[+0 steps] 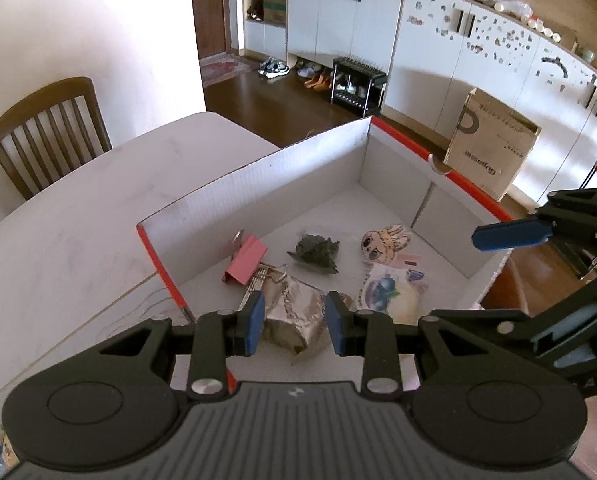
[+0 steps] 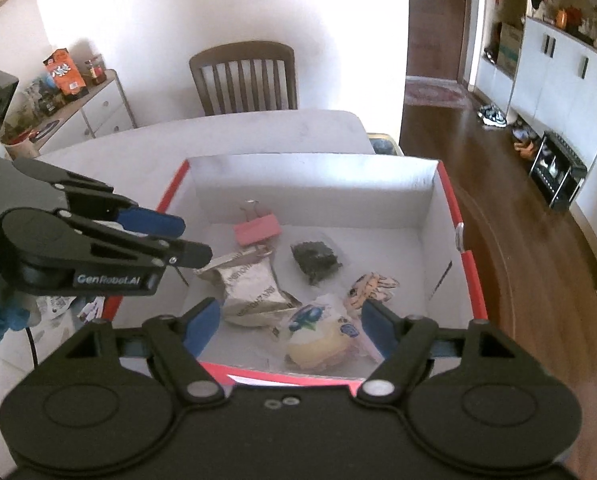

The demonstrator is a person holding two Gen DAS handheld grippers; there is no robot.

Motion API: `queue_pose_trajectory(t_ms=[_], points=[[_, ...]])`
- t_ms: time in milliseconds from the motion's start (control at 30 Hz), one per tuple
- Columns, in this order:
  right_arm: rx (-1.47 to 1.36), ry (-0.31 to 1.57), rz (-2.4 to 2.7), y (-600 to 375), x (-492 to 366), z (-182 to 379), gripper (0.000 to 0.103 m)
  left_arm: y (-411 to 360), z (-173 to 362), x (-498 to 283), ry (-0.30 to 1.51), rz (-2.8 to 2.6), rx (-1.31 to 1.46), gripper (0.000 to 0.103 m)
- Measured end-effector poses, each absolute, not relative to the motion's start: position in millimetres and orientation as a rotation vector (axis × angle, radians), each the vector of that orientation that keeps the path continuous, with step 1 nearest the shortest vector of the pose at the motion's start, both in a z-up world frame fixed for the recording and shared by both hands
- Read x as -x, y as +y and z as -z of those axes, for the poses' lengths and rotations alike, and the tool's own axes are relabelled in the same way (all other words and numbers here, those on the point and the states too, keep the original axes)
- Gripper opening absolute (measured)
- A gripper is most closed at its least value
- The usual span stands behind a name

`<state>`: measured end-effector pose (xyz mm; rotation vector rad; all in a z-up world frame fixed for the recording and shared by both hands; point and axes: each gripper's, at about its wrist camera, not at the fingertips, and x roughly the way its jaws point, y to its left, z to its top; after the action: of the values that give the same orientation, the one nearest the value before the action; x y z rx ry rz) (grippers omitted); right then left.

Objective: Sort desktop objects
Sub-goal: 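Withdraw both tools from the box back toward the table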

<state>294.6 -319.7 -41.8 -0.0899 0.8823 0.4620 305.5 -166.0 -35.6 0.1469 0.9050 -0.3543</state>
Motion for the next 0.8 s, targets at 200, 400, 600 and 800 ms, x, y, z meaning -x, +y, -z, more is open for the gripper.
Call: queue_pose_trajectory(t_ms=[200, 400, 600, 800], points=[[0.114, 0.841, -0.466, -307, -275, 31, 0.079, -154, 24, -282, 0.878, 0.374, -0.126, 0.032], [0.106, 0.806, -0.462, -294, -256, 22, 0.083, -138, 14, -258, 0.847, 0.386, -0.123, 0.031], [0.101, 0.794, -0.435, -279, -242, 20, 0.084, -117, 8, -237, 0.825, 0.387, -0.118, 0.031], [0.074, 0.771, -0.422, -266, -228, 13, 0.085, -93, 5, -218, 0.815, 0.392, -0.107, 0.032]])
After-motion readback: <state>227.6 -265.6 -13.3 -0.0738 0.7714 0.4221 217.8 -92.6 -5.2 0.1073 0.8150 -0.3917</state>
